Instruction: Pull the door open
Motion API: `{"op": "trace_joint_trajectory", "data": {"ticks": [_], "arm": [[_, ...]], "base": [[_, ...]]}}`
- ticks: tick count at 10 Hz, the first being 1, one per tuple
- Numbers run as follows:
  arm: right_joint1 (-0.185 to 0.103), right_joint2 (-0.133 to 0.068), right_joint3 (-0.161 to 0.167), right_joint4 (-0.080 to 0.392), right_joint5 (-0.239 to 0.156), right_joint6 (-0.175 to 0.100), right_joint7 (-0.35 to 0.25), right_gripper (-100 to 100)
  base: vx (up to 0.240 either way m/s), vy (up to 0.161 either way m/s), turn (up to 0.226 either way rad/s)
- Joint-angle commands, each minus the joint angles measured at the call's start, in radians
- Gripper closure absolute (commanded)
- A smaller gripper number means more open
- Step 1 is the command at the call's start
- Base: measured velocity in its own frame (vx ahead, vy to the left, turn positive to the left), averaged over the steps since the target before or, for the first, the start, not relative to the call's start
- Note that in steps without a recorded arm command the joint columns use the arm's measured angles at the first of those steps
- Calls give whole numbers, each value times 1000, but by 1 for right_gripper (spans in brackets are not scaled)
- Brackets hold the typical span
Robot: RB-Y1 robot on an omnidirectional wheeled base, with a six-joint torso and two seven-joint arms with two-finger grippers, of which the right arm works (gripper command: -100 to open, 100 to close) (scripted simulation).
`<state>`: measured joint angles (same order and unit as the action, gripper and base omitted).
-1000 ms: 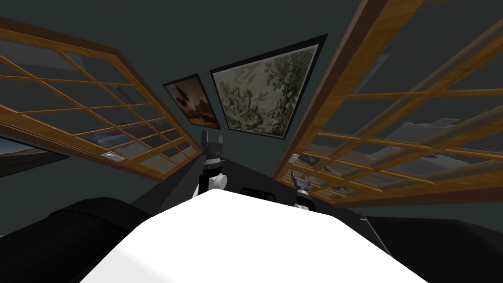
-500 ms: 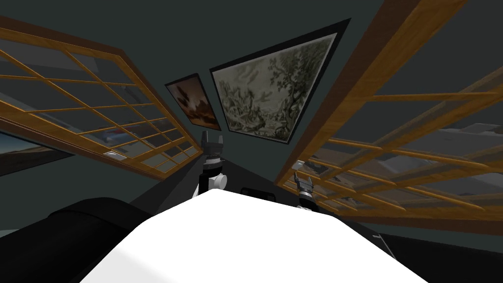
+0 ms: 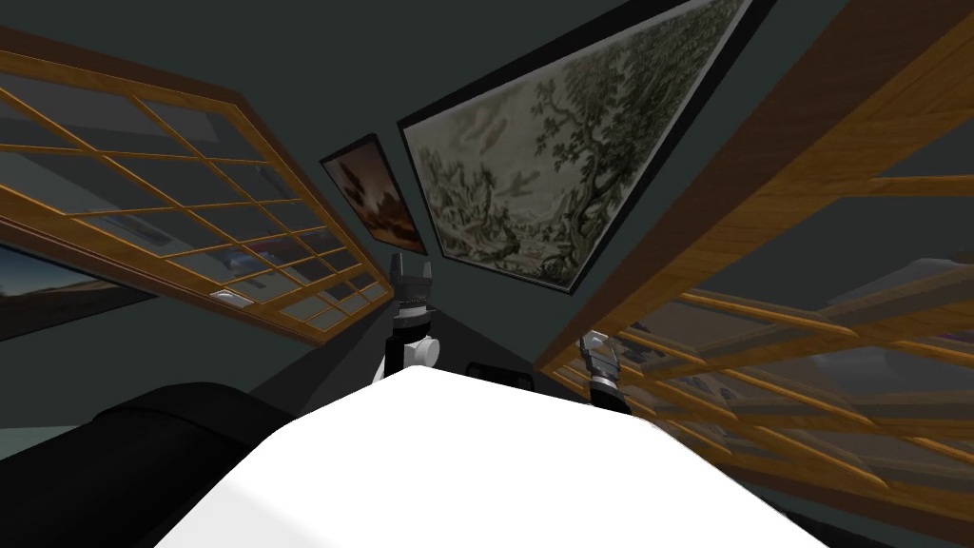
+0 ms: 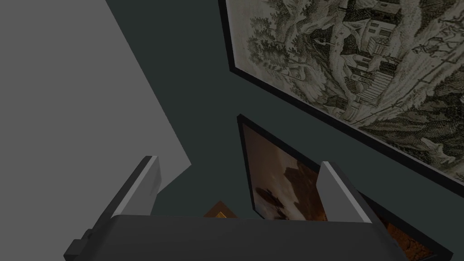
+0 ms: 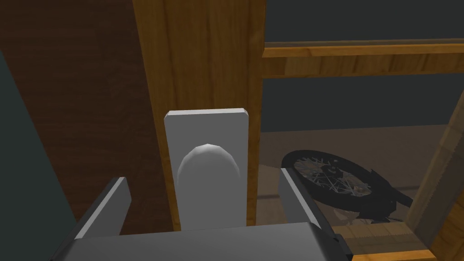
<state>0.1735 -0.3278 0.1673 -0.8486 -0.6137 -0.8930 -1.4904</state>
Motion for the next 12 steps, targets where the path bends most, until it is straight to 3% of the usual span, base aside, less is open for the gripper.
{"op": "trace_joint_trajectory", "data": {"ticks": [1, 2, 3, 8, 9, 12], "arm": [[-7, -11, -10, 21, -7, -6, -15, -100], [8, -2, 0, 12, -1, -6, -9, -100], [8, -2, 0, 12, -1, -6, -9, 100], [8, -2, 0, 12, -1, -6, -9, 100], [20, -18, 19, 6, 8, -19, -29, 100], [35, -40, 47, -2, 22, -36, -60, 100]], "base": [[139, -15, 79], [31, 5, -6], [-23, 9, 2], [-4, -3, -2], [-111, -35, 93], [-200, -13, 89]]}}
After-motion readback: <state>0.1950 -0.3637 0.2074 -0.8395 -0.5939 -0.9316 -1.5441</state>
